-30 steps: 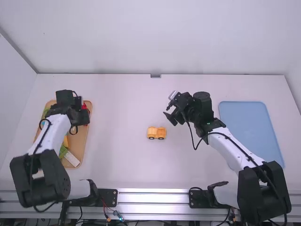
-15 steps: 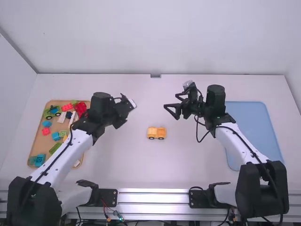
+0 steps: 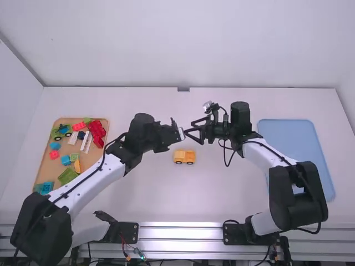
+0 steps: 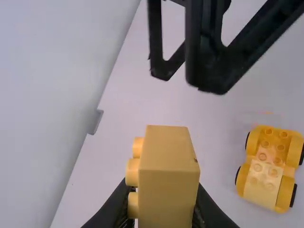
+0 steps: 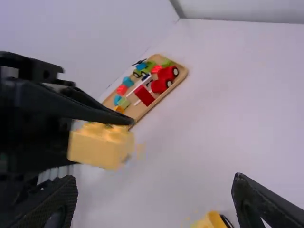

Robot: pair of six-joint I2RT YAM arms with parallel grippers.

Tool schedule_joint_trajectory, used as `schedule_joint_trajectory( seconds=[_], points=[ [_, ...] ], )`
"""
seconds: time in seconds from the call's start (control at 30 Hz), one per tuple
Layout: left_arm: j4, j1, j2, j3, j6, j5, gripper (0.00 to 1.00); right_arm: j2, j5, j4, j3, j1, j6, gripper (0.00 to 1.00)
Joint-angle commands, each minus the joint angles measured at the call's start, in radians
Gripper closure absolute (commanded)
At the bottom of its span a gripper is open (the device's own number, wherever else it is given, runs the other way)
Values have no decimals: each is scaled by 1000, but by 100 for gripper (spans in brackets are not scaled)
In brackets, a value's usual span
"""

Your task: Assemble lego blocks to make yellow taxi

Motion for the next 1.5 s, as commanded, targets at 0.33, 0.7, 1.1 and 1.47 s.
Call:
schedule_joint_trajectory(
  seconds=[0.33,0.7,1.1,1.47],
  points=[
    [99,-17,86,-2,-66,65,99,16,88,-35,20,31,26,21],
    [98,-17,88,-3,-73,86,99,16,99,-35,19,59,26,29],
    [152,-17,151,-3,-98,124,98,16,109,-39,19,78,26,44],
    [171,-17,151,-3,-118,116,98,16,184,-70,19,81,26,45]
  ],
)
